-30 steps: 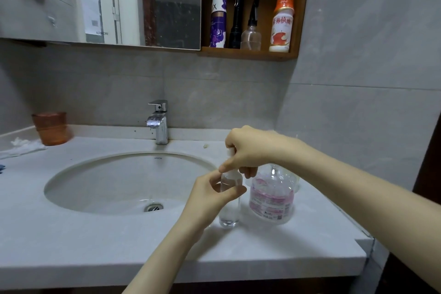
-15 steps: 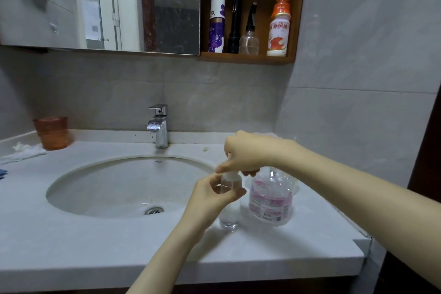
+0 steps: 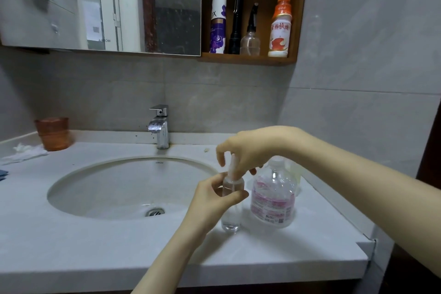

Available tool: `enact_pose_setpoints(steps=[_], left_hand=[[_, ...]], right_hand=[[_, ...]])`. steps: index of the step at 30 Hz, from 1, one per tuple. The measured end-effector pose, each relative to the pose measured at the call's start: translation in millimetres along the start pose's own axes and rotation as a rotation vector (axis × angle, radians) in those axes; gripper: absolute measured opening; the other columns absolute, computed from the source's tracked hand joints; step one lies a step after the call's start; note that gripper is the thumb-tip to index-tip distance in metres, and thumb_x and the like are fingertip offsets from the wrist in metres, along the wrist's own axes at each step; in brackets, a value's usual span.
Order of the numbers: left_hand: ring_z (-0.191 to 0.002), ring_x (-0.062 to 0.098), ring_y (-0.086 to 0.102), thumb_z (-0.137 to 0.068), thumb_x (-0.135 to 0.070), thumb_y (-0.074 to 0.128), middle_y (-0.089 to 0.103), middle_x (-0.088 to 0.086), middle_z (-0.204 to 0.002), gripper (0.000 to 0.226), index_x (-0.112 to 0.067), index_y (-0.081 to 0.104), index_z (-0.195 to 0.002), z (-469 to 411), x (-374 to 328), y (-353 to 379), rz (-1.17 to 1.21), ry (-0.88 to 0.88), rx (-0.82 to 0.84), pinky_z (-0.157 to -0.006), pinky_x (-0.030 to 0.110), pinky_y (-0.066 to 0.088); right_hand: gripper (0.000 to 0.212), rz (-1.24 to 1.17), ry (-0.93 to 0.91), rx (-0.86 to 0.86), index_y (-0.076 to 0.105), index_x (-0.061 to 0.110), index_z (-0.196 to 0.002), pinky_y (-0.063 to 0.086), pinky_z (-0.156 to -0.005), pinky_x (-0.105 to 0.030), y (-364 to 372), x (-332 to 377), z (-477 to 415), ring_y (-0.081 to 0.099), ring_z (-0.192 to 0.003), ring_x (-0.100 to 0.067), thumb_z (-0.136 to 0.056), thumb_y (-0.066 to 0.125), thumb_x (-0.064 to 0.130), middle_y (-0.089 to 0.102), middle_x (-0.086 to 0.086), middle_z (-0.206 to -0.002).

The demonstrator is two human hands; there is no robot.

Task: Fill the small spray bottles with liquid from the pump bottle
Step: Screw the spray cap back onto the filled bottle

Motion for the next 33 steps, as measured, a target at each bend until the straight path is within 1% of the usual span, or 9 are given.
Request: enact_pose_setpoints(steps=[2, 5, 7, 9, 16, 21, 27, 30, 33], left_hand=[[-0.075, 0.013, 0.061, -0.066, -0.017, 0.075, 0.068, 0.002, -0.075, 0.015, -0.018, 0.072, -0.081, 0, -2, -2, 0.013, 0.008, -0.006, -0.074, 0.025, 0.048], [-0.077, 0.015, 0.061, -0.071, -0.009, 0.076, 0.069, 0.008, -0.079, 0.012, -0.015, 0.071, -0.079, -2, 1, -5, 0.021, -0.005, -0.031, -0.074, 0.027, 0.048], [-0.076, 0.014, 0.061, -0.072, -0.006, 0.076, 0.069, 0.003, -0.075, 0.014, -0.016, 0.071, -0.082, -1, 0, -2, 0.008, -0.002, -0.01, -0.075, 0.026, 0.048], [-0.075, 0.013, 0.061, -0.069, -0.01, 0.076, 0.068, -0.002, -0.073, 0.014, -0.018, 0.071, -0.079, 0, -1, 0, 0.004, 0.007, 0.005, -0.075, 0.027, 0.048], [-0.076, 0.013, 0.061, -0.063, -0.019, 0.072, 0.067, -0.002, -0.074, 0.016, -0.017, 0.071, -0.079, -1, -1, -4, 0.008, 0.007, 0.012, -0.078, 0.03, 0.048], [-0.076, 0.013, 0.06, -0.063, -0.024, 0.072, 0.069, 0.005, -0.077, 0.017, -0.019, 0.07, -0.079, -1, -1, -4, -0.057, 0.033, 0.005, -0.076, 0.032, 0.049], [-0.07, 0.012, 0.058, -0.061, -0.031, 0.07, 0.068, 0.012, -0.077, 0.016, -0.023, 0.068, -0.075, -2, -1, -5, -0.168, 0.081, -0.124, -0.07, 0.031, 0.049], [-0.073, 0.013, 0.06, -0.062, -0.028, 0.071, 0.069, 0.007, -0.076, 0.02, -0.02, 0.071, -0.08, -2, 3, -6, -0.132, 0.021, -0.072, -0.073, 0.031, 0.05], [-0.088, 0.014, 0.065, -0.073, -0.014, 0.074, 0.072, 0.006, -0.091, 0.019, -0.012, 0.071, -0.092, -3, 6, -5, -0.028, -0.065, 0.111, -0.086, 0.027, 0.049]], right_hand=[[0.018, 0.05, -0.013, -0.021, 0.061, 0.014, -0.092, 0.043, -0.051, -0.022, -1, 1, -1, 0.057, -0.054, -0.011, -0.088, 0.058, 0.031, 0.067, -0.002, -0.075], [0.042, 0.147, 0.055, -0.128, 0.06, 0.011, -0.078, 0.042, -0.051, -0.024, -2, -1, -6, 0.054, -0.048, -0.014, -0.091, 0.051, 0.05, 0.062, -0.002, -0.061], [0.034, 0.047, 0.019, -0.058, 0.059, 0.015, -0.096, 0.044, -0.052, -0.024, 1, -2, -3, 0.056, -0.055, -0.014, -0.087, 0.058, 0.048, 0.067, -0.001, -0.076], [0.026, -0.018, -0.035, 0.011, 0.056, 0.019, -0.107, 0.045, -0.055, -0.022, 0, -2, 3, 0.057, -0.062, -0.013, -0.086, 0.063, 0.032, 0.067, -0.002, -0.087], [0.017, -0.026, -0.078, -0.041, 0.059, 0.016, -0.105, 0.05, -0.065, -0.031, 4, 1, 1, 0.058, -0.073, -0.018, -0.089, 0.054, 0.02, 0.066, -0.006, -0.087], [0.015, -0.059, -0.072, -0.164, 0.057, 0.016, -0.104, 0.035, -0.055, -0.02, 9, -4, 7, 0.05, -0.073, -0.009, -0.092, 0.054, 0.024, 0.056, 0.017, -0.075], [0.016, -0.142, 0.001, -0.274, 0.05, 0.018, -0.075, 0.041, -0.064, -0.028, 9, -4, 2, 0.054, -0.083, -0.019, -0.088, 0.059, 0.022, 0.064, 0.002, -0.091], [0.022, -0.274, 0.037, -0.295, 0.051, 0.01, -0.076, 0.036, -0.057, -0.026, 13, -11, 6, 0.047, -0.067, -0.014, -0.086, 0.065, 0.025, 0.046, 0.013, -0.066], [0.018, -0.655, -0.008, -0.336, 0.059, 0.004, -0.083, 0.041, -0.061, -0.029, 27, -17, 9, 0.052, -0.066, -0.018, -0.089, 0.063, 0.021, 0.056, -0.005, -0.073]])
Point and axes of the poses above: each hand's wrist, its own z-axis away from the middle knuckle, its own y-axis out of the palm, x = y × z, the point moved 8 cm from there along -z, towards the middle knuckle
